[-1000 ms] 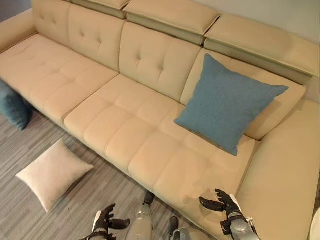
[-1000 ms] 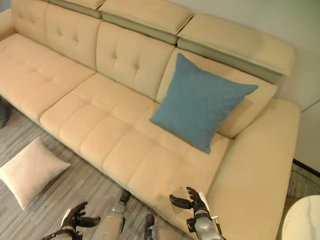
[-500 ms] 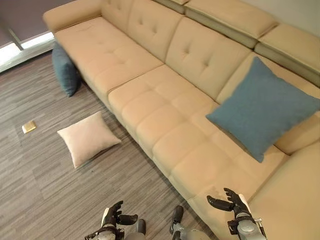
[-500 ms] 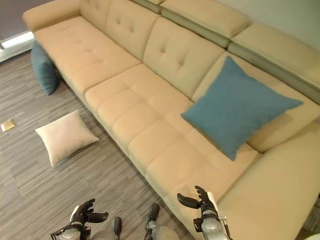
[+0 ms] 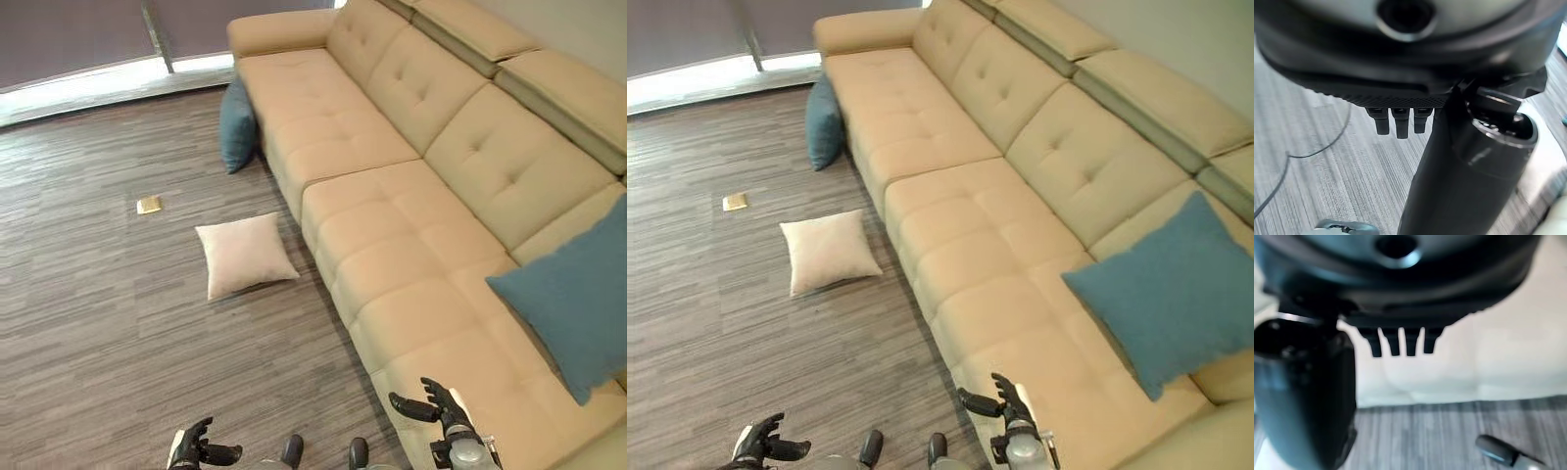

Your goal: Pick up all the scattered cushions and arrange them neatly on the sofa.

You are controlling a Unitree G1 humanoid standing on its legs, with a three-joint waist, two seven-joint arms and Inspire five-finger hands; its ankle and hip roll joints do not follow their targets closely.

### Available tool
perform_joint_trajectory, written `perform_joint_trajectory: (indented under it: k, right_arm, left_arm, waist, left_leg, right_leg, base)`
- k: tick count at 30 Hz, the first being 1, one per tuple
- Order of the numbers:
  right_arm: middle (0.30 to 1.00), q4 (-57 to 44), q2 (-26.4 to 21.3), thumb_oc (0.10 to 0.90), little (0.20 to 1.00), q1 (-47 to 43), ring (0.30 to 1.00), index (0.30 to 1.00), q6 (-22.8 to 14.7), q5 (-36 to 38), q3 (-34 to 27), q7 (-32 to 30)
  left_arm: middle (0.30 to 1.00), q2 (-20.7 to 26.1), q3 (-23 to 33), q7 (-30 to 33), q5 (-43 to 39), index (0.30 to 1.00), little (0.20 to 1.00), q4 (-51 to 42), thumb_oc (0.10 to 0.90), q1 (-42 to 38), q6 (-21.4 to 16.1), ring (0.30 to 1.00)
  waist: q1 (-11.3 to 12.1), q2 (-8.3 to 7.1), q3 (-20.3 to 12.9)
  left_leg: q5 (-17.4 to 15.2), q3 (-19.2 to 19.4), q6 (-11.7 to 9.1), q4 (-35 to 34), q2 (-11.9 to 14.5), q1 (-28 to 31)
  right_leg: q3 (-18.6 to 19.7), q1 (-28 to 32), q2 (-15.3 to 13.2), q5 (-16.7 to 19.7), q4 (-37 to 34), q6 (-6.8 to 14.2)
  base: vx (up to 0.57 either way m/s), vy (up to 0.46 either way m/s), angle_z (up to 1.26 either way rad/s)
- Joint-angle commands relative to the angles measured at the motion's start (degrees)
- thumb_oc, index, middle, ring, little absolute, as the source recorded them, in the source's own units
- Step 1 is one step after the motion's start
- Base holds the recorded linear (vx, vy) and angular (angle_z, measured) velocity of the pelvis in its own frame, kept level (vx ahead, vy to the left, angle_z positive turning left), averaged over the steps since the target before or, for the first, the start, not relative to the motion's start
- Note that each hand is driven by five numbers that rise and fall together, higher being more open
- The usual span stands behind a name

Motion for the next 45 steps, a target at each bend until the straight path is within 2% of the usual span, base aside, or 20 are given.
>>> perform_joint_trajectory:
  k: [1, 4, 6, 7, 8, 11, 15, 17, 18, 20, 25, 30, 32, 34, 38, 40, 41, 42, 44, 45]
  right_arm:
    - [0.900, -6.3, -2.9, 0.800, 0.900, -1.3, 0.900, 0.900, -2.9, 0.8, 0.1, -1.2]
    - [0.900, -6.9, -3.4, 0.800, 0.900, -1.6, 0.900, 0.900, -2.9, 0.6, 0.6, -1.3]
    - [0.900, -7.1, -3.8, 0.800, 0.900, -1.5, 0.900, 0.900, -2.8, 0.3, 0.3, -2.0]
    - [0.900, -7.1, -3.8, 0.800, 0.900, -1.5, 0.900, 0.900, -2.8, 0.3, 0.3, -2.0]
    - [0.900, -7.6, -3.6, 0.800, 0.900, -1.0, 0.900, 0.900, -2.4, 0.6, 0.0, -2.1]
    - [0.900, -7.3, -3.1, 0.800, 0.900, -0.7, 0.900, 0.900, -2.2, 0.9, 0.3, -2.1]
    - [0.900, -6.2, -2.3, 0.800, 0.900, -0.7, 0.900, 0.900, -1.7, -0.1, 0.6, -1.8]
    - [0.900, -7.4, -0.9, 0.800, 0.900, -0.3, 0.900, 0.900, -1.5, -0.4, 0.8, -1.2]
    - [0.900, -7.4, -0.9, 0.800, 0.900, -0.3, 0.900, 0.900, -1.5, -0.4, 0.8, -1.2]
    - [0.900, -7.7, -0.4, 0.800, 0.900, -0.7, 0.900, 0.900, -0.9, -1.6, 1.6, -0.8]
    - [0.900, -7.4, 0.3, 0.800, 0.900, -0.8, 0.900, 0.900, -0.8, -2.1, 2.7, -0.6]
    - [0.900, -5.2, 0.6, 0.800, 0.900, -1.8, 0.900, 0.900, -0.5, -2.3, 3.9, -0.1]
    - [0.900, -4.3, 0.3, 0.800, 0.900, -1.8, 0.900, 0.900, -0.2, -2.2, 4.0, 0.1]
    - [0.900, -4.3, 0.1, 0.800, 0.900, -1.3, 0.900, 0.900, 0.1, -2.4, 4.0, 0.2]
    - [0.900, -3.8, 0.5, 0.800, 0.900, -0.5, 0.900, 0.900, -0.2, -2.1, 3.8, 0.2]
    - [0.900, -3.8, 0.7, 0.800, 0.900, -0.1, 0.900, 0.900, -0.6, -1.8, 3.5, 0.1]
    - [0.900, -3.8, 0.7, 0.800, 0.900, -0.1, 0.900, 0.900, -0.6, -1.8, 3.5, 0.1]
    - [0.900, -4.2, 0.4, 0.800, 0.900, -0.4, 0.900, 0.900, -0.7, -1.4, 3.5, 0.0]
    - [0.900, -4.8, -0.5, 0.800, 0.900, -1.5, 0.900, 0.900, -0.7, -0.9, 3.9, -0.5]
    - [0.900, -4.8, -0.5, 0.800, 0.900, -1.5, 0.900, 0.900, -0.7, -0.9, 3.9, -0.5]
  left_arm:
    - [0.900, 0.9, 0.6, 0.1, 1.2, 0.900, 0.900, -2.9, 0.800, -0.7, -1.8, 0.900]
    - [0.900, 0.6, 0.4, 0.0, 0.9, 0.900, 0.900, -3.8, 0.800, -0.5, -1.8, 0.900]
    - [0.900, -0.2, 0.5, 0.2, -0.1, 0.900, 0.900, -4.2, 0.800, -0.4, -1.5, 0.900]
    - [0.900, -0.2, 0.5, 0.2, -0.1, 0.900, 0.900, -4.2, 0.800, -0.4, -1.5, 0.900]
    - [0.900, -0.4, 0.9, 0.2, -0.1, 0.900, 0.900, -4.4, 0.800, -0.1, -1.3, 0.900]
    - [0.900, -0.2, 0.6, 0.4, 0.3, 0.900, 0.900, -4.1, 0.800, -0.4, -1.1, 0.900]
    - [0.900, 0.1, 1.1, 0.1, 1.1, 0.900, 0.900, -3.4, 0.800, 0.0, -0.4, 0.900]
    - [0.900, 1.2, 2.0, 0.1, 1.5, 0.900, 0.900, -3.2, 0.800, 0.5, -0.2, 0.900]
    - [0.900, 1.2, 2.0, 0.1, 1.5, 0.900, 0.900, -3.2, 0.800, 0.5, -0.2, 0.900]
    - [0.900, 2.0, 2.6, 0.4, 1.5, 0.900, 0.900, -3.7, 0.800, 0.5, 0.0, 0.900]
    - [0.900, 3.1, 2.7, 0.4, 2.0, 0.900, 0.900, -4.5, 0.800, 0.3, -0.2, 0.900]
    - [0.900, 2.8, 2.5, 0.2, 1.6, 0.900, 0.900, -3.9, 0.800, 0.7, -0.2, 0.900]
    - [0.900, 2.4, 2.8, 0.0, 1.5, 0.900, 0.900, -2.3, 0.800, 0.6, -0.2, 0.900]
    - [0.900, 2.2, 2.9, -0.2, 1.5, 0.900, 0.900, -2.0, 0.800, 0.5, -0.4, 0.900]
    - [0.900, 1.7, 3.1, -0.2, 1.4, 0.900, 0.900, -2.8, 0.800, 1.2, -0.5, 0.900]
    - [0.900, 1.4, 3.0, -0.3, 1.0, 0.900, 0.900, -3.4, 0.800, 1.6, -0.4, 0.900]
    - [0.900, 1.4, 3.0, -0.3, 1.0, 0.900, 0.900, -3.4, 0.800, 1.6, -0.4, 0.900]
    - [0.900, 1.6, 2.3, -0.6, 0.7, 0.900, 0.900, -5.0, 0.800, 1.7, -0.3, 0.900]
    - [0.900, 1.6, 2.3, -0.3, -0.3, 0.900, 0.900, -6.2, 0.800, 1.1, -0.2, 0.900]
    - [0.900, 1.6, 2.3, -0.3, -0.3, 0.900, 0.900, -6.2, 0.800, 1.1, -0.2, 0.900]
  waist:
    - [0.2, -1.09, 0.8]
    - [0.5, -1.10, 1.8]
    - [0.4, -1.52, 2.9]
    - [0.3, -1.52, 2.7]
    - [-0.1, -2.09, 2.7]
    - [0.0, -3.15, 2.3]
    - [0.2, -3.80, 0.8]
    - [0.6, -4.57, -0.4]
    - [0.6, -4.58, -0.4]
    - [0.4, -4.09, 0.8]
    - [-0.2, -3.15, 1.8]
    - [-0.8, -3.80, 1.8]
    - [-2.0, -4.41, 1.9]
    - [-2.3, -4.65, 1.8]
    - [-2.7, -4.65, 0.5]
    - [-2.8, -4.33, -0.1]
    - [-2.8, -4.31, -0.1]
    - [-2.5, -4.72, 0.6]
    - [-1.3, -5.48, 2.1]
    - [-1.2, -5.39, 2.1]
  left_leg:
    - [-3.9, 2.8, -0.4, 0.3, -2.2, -3.3]
    - [-4.8, 3.2, -0.9, 4.0, -2.8, -5.4]
    - [-5.9, 10.0, -1.1, 7.8, -1.1, -7.9]
    - [-5.8, 10.0, -1.1, 7.8, -1.1, -8.2]
    - [-6.5, 17.3, -0.3, 8.6, 1.4, -8.7]
    - [-5.9, 20.2, 0.1, 9.4, 2.3, -10.8]
    - [-6.7, 19.7, 1.1, 6.7, 2.2, -9.1]
    - [-8.0, 19.5, 2.9, 5.4, 1.5, -6.4]
    - [-8.0, 19.5, 2.9, 5.4, 1.5, -6.4]
    - [-8.8, 19.5, 4.5, 5.3, 1.0, -3.9]
    - [-10.0, 18.0, 5.4, 4.9, 1.2, -1.1]
    - [-11.9, 16.9, 5.1, 2.9, 0.7, 3.1]
    - [-13.4, 14.7, 4.7, 2.2, -0.4, 6.2]
    - [-14.2, 13.7, 4.2, 1.9, -1.0, 7.4]
    - [-15.5, 12.6, 3.0, 2.8, -0.4, 8.6]
    - [-14.7, 13.5, 0.9, 6.8, 0.6, 8.0]
    - [-14.8, 13.4, 0.9, 6.9, 0.6, 7.9]
    - [-11.2, 15.8, -1.5, 17.8, 1.9, 2.7]
    - [-8.2, 18.6, -1.5, 29.0, 3.3, -3.7]
    - [-8.4, 18.6, -1.5, 29.3, 3.4, -3.8]
  right_leg:
    - [0.1, -2.8, 2.9, -4.1, 2.6, -0.6]
    - [-1.2, -2.5, 2.4, -3.9, 1.8, -0.8]
    - [-4.6, -0.6, 1.4, -4.5, 0.4, -1.2]
    - [-4.7, -0.8, 1.3, -4.4, 0.3, -1.2]
    - [-6.6, 0.5, 0.8, -4.2, -0.7, -1.3]
    - [-8.2, 2.0, 0.4, -4.3, -1.7, -1.1]
    - [-8.4, 2.8, 0.2, -5.1, -1.3, -0.6]
    - [-8.0, 2.1, -2.0, -6.7, 5.6, 0.8]
    - [-8.0, 2.1, -2.0, -6.7, 5.6, 0.8]
    - [-6.2, -1.8, -4.0, -3.2, 16.2, 2.0]
    - [-3.4, -6.4, -3.3, -1.8, 23.6, 1.7]
    - [-6.1, -9.4, -1.2, -0.7, 11.7, 1.2]
    - [-5.4, -12.4, 1.4, 3.0, 3.7, 2.1]
    - [-6.9, -11.8, 1.1, 3.4, 0.9, 2.3]
    - [-5.7, -9.7, 2.0, 3.1, 0.9, 0.8]
    - [-6.8, -7.8, 2.0, 2.5, 0.4, 0.1]
    - [-6.8, -7.7, 2.1, 2.5, 0.4, 0.1]
    - [-6.5, -5.5, 1.9, 1.8, -0.1, -1.0]
    - [-6.3, -2.5, 2.1, 0.1, -0.6, -3.1]
    - [-6.3, -2.6, 2.2, 0.1, -0.6, -3.1]
  base:
    - [0.05, -0.112, 0.63]
    - [-0.02, -0.087, 0.82]
    - [-0.01, -0.086, 0.66]
    - [0.04, -0.028, 1.24]
    - [0.06, -0.003, 1.12]
    - [0.08, 0.005, 0.66]
    - [0.19, 0.089, 0.20]
    - [0.28, 0.253, 0.07]
    - [0.18, 0.215, -0.02]
    - [0.11, 0.204, -0.12]
    - [0.15, 0.121, -0.06]
    - [0.28, 0.010, -0.08]
    - [0.32, -0.008, -0.09]
    - [0.27, -0.035, 0.10]
    - [0.24, -0.053, 0.37]
    - [0.25, -0.091, 0.54]
    - [0.17, -0.102, 0.21]
    - [0.11, -0.086, 0.23]
    - [0.15, -0.110, 0.02]
    - [0.14, -0.078, -0.27]
